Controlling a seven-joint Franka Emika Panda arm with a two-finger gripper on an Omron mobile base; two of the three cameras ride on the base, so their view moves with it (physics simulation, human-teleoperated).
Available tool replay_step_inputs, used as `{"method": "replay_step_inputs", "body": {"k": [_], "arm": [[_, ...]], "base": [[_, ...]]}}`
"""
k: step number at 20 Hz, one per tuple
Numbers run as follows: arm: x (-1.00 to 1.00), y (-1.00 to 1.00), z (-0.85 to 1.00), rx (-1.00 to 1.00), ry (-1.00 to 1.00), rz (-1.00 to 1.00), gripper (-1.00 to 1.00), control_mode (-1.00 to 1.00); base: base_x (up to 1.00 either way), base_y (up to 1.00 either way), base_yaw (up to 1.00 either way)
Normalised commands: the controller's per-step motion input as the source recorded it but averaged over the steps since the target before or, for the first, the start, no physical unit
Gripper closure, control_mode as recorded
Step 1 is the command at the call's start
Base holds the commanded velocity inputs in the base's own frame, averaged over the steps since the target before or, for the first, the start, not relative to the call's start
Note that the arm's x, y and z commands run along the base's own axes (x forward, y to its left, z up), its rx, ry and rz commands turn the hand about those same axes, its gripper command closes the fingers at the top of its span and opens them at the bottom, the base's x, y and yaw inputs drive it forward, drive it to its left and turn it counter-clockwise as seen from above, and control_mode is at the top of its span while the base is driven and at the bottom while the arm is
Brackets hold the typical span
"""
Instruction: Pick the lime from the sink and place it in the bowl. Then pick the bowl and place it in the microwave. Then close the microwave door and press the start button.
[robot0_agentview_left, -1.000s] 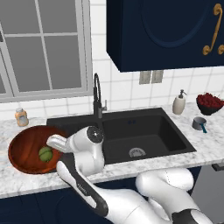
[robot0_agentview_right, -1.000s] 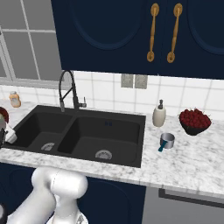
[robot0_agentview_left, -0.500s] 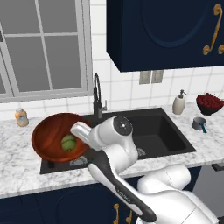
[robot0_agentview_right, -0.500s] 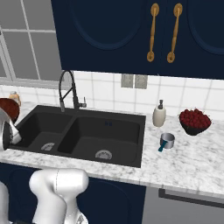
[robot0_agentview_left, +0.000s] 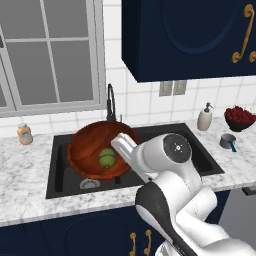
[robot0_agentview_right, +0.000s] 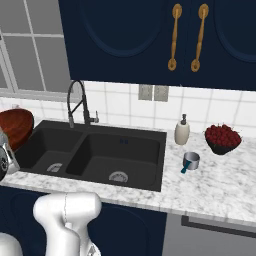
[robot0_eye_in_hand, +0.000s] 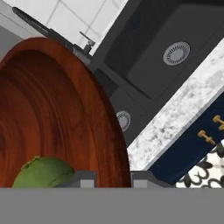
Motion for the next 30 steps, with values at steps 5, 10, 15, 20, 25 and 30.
{"method": "replay_step_inputs", "body": {"k": [5,10,15,20,25,30], "arm": [[-0.50,-0.70,0.57,0.08,0.02,-0.17,1.00,-1.00],[-0.36,-0.69,0.34,0.08,0.01,-0.16,1.00,-1.00],[-0.14,-0.54,0.10,0.04,0.00,-0.21,1.00,-1.00],[0.05,-0.02,-0.03,0.00,0.01,-0.05,1.00,-1.00],[0.00,0.00,-0.01,0.00,0.00,-0.06,1.00,1.00],[0.00,0.00,0.00,0.00,0.00,0.00,1.00,1.00]], "base": [[0.00,0.00,0.00],[0.00,0.00,0.00],[0.00,0.00,0.00],[0.00,0.00,0.00],[-0.03,0.01,-0.17],[-0.22,0.08,-0.64]]}}
